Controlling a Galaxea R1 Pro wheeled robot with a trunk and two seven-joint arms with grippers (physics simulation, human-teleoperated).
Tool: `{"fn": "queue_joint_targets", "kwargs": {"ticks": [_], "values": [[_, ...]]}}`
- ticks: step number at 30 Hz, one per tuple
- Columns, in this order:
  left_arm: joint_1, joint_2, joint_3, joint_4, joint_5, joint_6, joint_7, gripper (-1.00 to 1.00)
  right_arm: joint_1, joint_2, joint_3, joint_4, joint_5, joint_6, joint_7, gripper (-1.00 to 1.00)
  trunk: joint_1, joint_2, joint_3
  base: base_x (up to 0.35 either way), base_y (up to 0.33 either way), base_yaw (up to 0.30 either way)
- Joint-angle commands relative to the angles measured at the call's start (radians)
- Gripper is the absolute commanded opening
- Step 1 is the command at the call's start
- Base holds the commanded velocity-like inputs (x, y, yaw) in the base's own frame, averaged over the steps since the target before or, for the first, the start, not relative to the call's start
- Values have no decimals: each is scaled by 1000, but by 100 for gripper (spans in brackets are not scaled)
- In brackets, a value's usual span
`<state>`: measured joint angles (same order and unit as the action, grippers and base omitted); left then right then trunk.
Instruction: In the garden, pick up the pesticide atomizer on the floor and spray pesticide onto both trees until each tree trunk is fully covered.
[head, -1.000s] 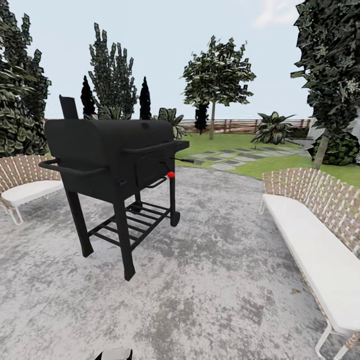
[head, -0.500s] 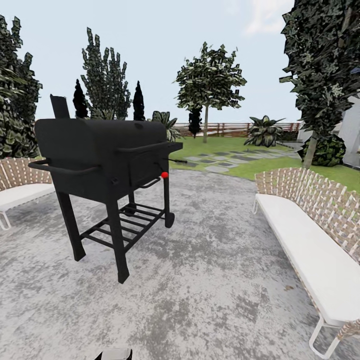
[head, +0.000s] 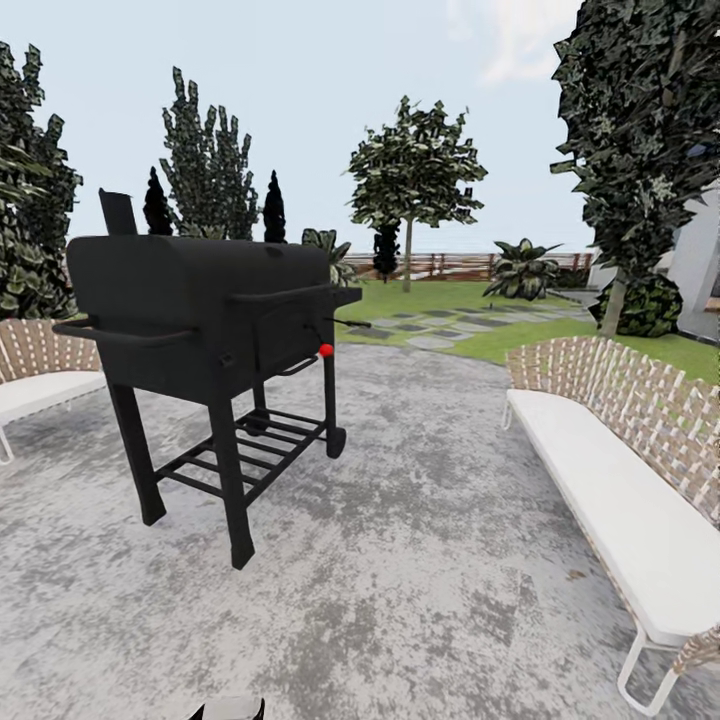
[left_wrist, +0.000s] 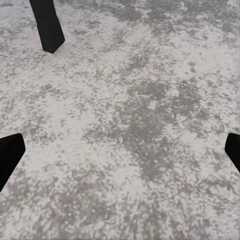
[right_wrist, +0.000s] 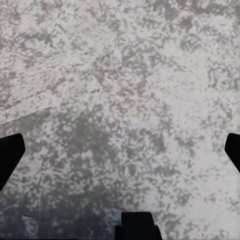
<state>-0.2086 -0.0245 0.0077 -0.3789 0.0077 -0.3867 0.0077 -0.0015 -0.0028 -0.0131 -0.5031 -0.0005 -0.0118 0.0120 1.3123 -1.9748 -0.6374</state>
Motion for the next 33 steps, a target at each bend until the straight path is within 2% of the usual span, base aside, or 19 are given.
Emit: {"fn": "queue_joint_targets", "kwargs": {"ticks": [1,17,33], "values": [[0,0,0,0,0,0,0,100,0,0,0,0,0,0,0,100,4,-7,-2,0,0,-32],[0,0,0,0,0,-1,0,100,0,0,-1,2,2,0,-1,100,65,-119,-46,0,0,-6],[0,0,0,0,0,0,0,100,0,0,-2,2,2,0,-1,100,127,-231,-80,0,0,-204]]}}
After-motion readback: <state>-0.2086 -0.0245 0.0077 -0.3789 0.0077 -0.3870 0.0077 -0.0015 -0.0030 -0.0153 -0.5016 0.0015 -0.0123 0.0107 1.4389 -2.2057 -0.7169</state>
